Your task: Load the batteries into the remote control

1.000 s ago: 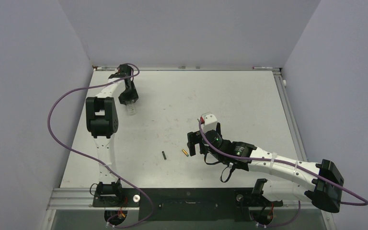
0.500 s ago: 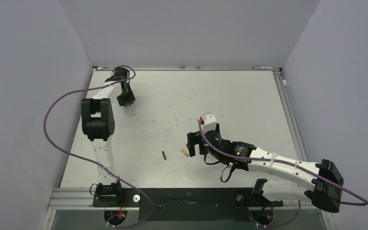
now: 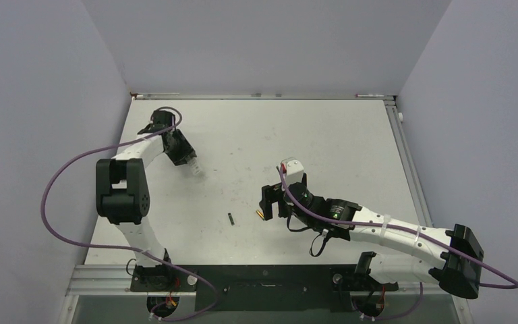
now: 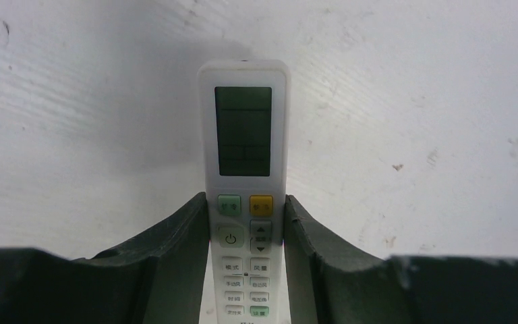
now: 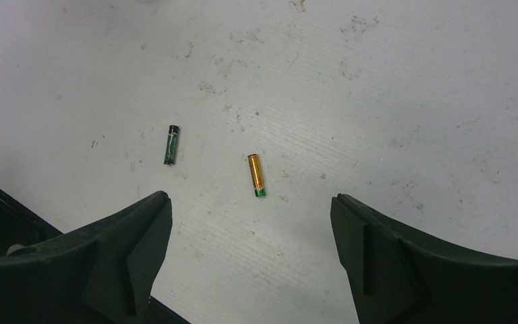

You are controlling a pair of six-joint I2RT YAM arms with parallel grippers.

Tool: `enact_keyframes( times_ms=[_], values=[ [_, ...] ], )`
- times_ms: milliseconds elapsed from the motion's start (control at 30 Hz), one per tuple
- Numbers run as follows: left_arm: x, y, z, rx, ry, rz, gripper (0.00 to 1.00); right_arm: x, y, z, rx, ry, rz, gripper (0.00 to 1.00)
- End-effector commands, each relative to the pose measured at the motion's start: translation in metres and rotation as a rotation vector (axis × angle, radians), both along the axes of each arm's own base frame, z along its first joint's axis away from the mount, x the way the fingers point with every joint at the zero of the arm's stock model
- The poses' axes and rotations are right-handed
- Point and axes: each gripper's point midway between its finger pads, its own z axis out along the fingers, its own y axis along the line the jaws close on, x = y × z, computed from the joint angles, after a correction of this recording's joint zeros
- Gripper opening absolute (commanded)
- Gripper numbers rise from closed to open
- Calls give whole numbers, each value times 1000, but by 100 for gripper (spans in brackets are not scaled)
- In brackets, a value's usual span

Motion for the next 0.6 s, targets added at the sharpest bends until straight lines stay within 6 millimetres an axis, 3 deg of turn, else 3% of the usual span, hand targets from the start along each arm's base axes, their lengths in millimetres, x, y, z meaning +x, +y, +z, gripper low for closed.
enact_keyframes(
  times_ms=[0, 333, 567],
  values=[
    [7, -15, 66, -104, -205, 30, 0, 1, 18, 36, 122, -35, 10, 86],
    [-34, -42, 102, -220, -330, 50, 0, -3, 33, 46, 194, -21, 26, 85],
    [-54, -80, 130, -281, -419, -11, 0, -7, 35, 57, 262, -13, 14, 84]
  ],
)
